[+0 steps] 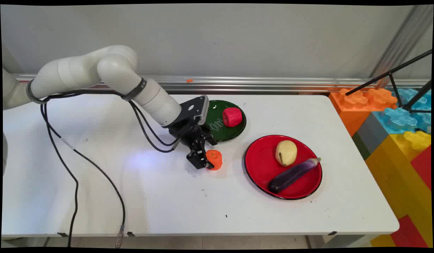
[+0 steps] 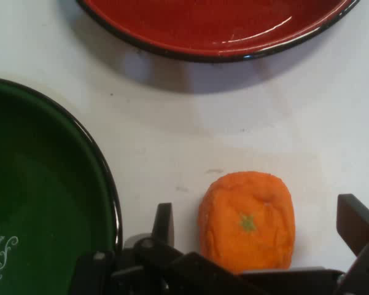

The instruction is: Pick up the eggplant from the red plate

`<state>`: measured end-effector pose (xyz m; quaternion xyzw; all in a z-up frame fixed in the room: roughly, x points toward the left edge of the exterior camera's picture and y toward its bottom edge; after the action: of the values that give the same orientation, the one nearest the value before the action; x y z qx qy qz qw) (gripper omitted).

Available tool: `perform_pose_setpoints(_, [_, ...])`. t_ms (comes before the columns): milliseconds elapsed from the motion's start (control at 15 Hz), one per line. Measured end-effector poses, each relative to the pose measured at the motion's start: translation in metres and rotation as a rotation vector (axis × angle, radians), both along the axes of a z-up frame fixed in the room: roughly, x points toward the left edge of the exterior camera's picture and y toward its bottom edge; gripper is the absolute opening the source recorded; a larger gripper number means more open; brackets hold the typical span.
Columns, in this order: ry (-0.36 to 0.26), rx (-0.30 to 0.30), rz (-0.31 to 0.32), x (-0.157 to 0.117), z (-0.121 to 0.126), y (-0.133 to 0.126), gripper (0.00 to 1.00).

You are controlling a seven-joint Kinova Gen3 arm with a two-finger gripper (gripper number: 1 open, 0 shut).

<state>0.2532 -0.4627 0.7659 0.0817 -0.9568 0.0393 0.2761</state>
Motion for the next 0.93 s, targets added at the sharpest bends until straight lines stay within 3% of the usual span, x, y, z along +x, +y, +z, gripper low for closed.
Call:
perform_pose_setpoints(467, [0.003, 0.033, 0.074, -0.007, 0.015, 0.002, 1.0])
perform_pose_setpoints(933, [0.012, 0.079, 0.234, -0.046, 0.058, 0.015, 1.0])
